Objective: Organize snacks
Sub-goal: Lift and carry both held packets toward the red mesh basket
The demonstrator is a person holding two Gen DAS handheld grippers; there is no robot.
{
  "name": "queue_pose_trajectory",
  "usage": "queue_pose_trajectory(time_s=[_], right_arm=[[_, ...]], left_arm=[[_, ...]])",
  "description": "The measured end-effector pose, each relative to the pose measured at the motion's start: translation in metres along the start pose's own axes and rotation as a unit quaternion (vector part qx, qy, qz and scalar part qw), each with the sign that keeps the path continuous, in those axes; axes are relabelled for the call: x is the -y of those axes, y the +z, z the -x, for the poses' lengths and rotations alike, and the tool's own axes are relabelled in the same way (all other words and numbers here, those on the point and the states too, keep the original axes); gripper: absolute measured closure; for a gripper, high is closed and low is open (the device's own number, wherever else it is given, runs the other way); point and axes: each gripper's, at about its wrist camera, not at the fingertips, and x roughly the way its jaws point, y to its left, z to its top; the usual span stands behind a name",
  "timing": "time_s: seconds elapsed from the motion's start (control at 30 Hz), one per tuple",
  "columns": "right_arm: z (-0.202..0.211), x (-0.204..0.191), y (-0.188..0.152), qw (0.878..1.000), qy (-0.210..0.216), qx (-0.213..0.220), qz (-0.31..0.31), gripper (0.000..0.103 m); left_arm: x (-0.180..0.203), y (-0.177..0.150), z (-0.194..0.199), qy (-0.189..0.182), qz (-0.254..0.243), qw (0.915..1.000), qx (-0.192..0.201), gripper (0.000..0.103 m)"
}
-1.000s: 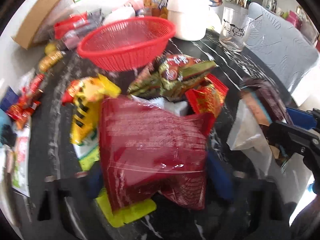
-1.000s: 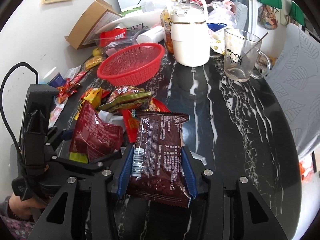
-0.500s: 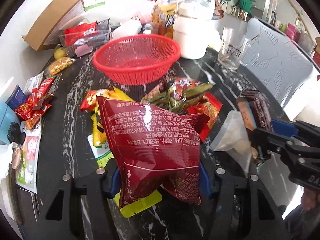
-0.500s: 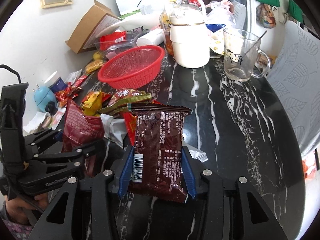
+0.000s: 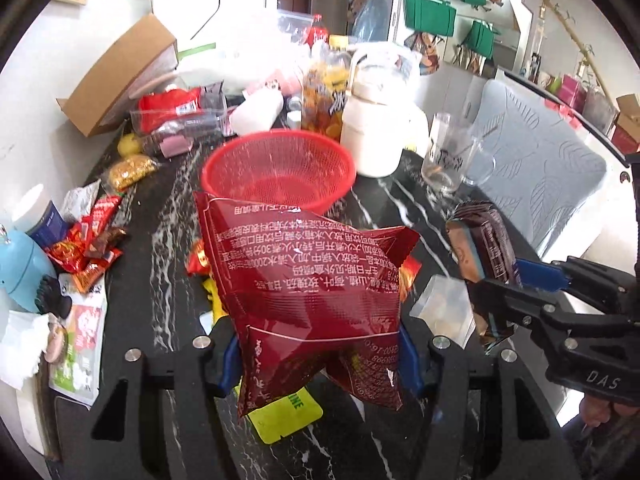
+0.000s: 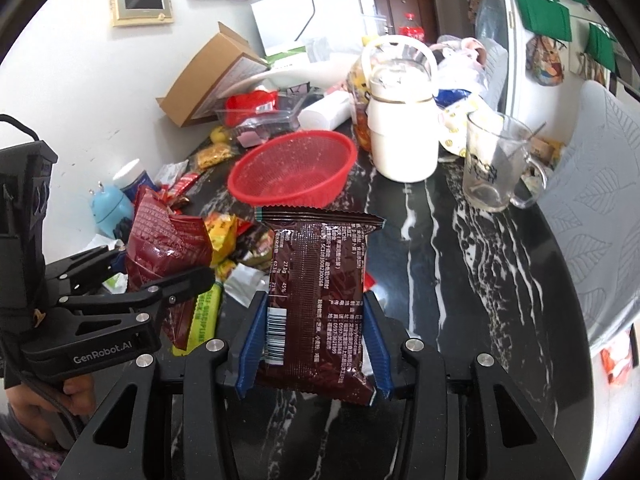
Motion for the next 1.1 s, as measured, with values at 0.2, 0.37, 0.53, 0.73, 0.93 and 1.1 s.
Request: queue_pose_trajectory(time_s=[0.2, 0.37, 0.53, 0.73, 0.93, 1.1], right_arm=[[0.003, -0.008, 0.016, 1.000, 0.002, 0.017, 0.019, 0.058], [0.006, -0.013, 0.032, 0.999, 0.005, 0.036, 0.037, 0.058], [-0.003, -0.013, 0.050, 0.998, 0.017, 0.043, 0.045, 0.058], [-0.018, -0.011, 0.075, 0.997, 0.024, 0.048, 0.055, 0.058], [-0.042, -0.011, 0.104, 0.996, 0.023, 0.045, 0.068, 0.058], [-0.066, -0.012, 0.128, 0.996, 0.023, 0.043, 0.075, 0.058]], left_arm=[[-0.004, 0.017, 0.012, 0.001, 0.002, 0.9996, 0.028, 0.043], [-0.009, 0.032, 0.019, -0.009, 0.008, 0.9989, 0.045, 0.043], [-0.015, 0.049, 0.015, -0.006, 0.008, 0.9983, 0.058, 0.043], [-0.028, 0.072, 0.003, 0.005, 0.015, 0.9977, 0.066, 0.043], [-0.044, 0.095, -0.022, 0.011, 0.024, 0.9976, 0.063, 0.043], [-0.060, 0.115, -0.046, 0.012, 0.039, 0.9975, 0.057, 0.043]])
